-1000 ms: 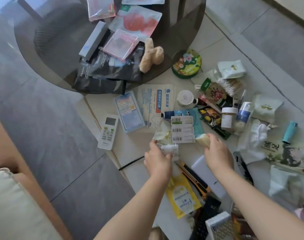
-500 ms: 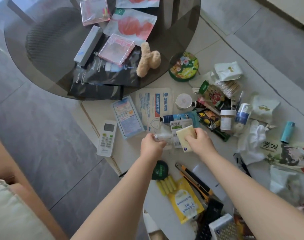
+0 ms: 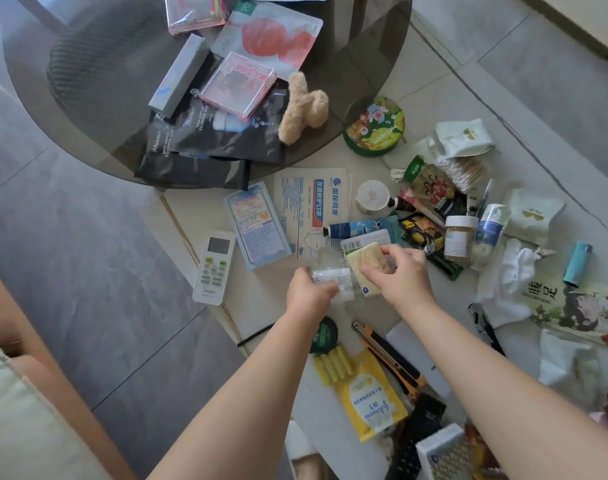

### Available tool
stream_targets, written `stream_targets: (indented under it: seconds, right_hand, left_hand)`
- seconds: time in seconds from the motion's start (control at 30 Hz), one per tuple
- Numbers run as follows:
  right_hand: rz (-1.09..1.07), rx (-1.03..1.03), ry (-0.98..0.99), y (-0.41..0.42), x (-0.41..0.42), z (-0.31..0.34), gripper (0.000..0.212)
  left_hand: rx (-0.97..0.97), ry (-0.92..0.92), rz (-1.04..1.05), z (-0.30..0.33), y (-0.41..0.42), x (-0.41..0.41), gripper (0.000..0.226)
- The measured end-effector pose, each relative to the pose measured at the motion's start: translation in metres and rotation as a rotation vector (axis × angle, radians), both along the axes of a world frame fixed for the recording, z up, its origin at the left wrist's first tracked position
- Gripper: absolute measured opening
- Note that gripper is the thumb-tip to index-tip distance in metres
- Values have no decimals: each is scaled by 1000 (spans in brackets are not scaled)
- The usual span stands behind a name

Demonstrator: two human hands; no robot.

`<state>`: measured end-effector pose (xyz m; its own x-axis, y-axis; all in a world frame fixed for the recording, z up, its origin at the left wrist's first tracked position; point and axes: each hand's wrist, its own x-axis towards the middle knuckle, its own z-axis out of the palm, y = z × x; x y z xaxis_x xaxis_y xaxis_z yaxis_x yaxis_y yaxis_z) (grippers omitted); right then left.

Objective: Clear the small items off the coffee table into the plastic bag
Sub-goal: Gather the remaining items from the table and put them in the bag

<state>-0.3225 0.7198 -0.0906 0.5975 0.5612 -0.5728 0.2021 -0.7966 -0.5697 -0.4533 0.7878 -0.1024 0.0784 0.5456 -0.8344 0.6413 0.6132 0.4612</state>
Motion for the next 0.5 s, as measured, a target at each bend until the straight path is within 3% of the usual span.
stream_targets:
  seconds: [0.07,0.17,0.23,0.33,0.5]
  right_hand:
    - [1,39,-8,0,-2,2,48]
    - [-46,53,18,-1,0,2,83]
    - [-92,41,110,-2,-1,3,94]
    - [-146,47,217,-4,-3,7,91]
    - [-193,141,368,-9,-7,30,69]
  left_hand:
    - [-4,-28,35,2,-3,0,59]
    - [-30,-63,88,5,-6,-3,60]
    - [-33,-84,124,7,-9,-6,58]
    - [-35,-112,206,11,-13,-11,54]
    - [-54,-206,334,38,-14,-23,56]
